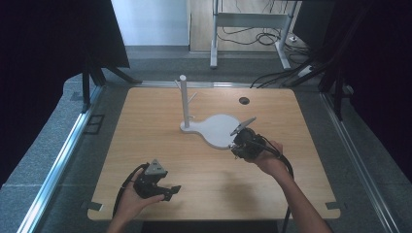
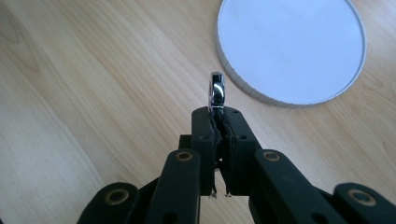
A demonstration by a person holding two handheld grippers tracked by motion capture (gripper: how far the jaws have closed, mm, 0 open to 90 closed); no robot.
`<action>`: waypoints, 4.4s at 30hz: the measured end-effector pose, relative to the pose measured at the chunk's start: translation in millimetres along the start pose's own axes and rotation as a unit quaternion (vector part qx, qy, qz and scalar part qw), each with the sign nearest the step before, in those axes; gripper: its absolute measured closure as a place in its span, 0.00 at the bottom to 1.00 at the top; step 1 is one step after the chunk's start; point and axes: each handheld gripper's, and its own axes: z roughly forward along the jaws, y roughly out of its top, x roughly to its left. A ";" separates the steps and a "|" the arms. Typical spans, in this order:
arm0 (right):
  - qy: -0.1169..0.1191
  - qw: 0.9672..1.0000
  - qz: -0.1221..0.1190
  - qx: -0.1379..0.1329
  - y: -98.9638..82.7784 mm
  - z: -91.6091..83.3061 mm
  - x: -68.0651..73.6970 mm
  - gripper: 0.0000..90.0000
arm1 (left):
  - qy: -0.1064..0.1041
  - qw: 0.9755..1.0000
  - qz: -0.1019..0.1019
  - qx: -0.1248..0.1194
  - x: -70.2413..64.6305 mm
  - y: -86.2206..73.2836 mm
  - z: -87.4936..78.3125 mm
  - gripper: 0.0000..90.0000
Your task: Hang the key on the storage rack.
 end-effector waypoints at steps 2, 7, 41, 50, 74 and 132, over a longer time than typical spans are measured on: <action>0.000 1.000 0.001 -0.001 3.4 0.8 -1.6 0.94 | 0.000 1.000 0.000 0.000 0.0 0.0 0.0 0.28; -0.002 1.000 0.005 -0.001 13.0 3.0 -6.6 0.94 | 0.000 1.000 0.000 0.001 0.1 -0.1 0.2 0.28; -0.007 1.000 0.029 0.004 69.5 21.3 -36.7 0.94 | -0.004 1.000 0.002 0.003 0.1 -0.1 -0.5 0.28; -0.008 0.999 0.037 0.005 76.5 26.7 -42.6 0.94 | -0.004 1.000 0.003 0.004 -0.3 0.1 -0.5 0.28; -0.014 0.999 0.040 0.008 115.7 33.6 -54.1 0.94 | -0.007 1.000 0.001 -0.002 1.8 -0.4 -4.6 0.28; -0.017 0.998 0.063 -0.001 190.1 64.4 -72.8 0.94 | -0.013 1.000 0.003 -0.006 1.7 -0.3 -7.7 0.28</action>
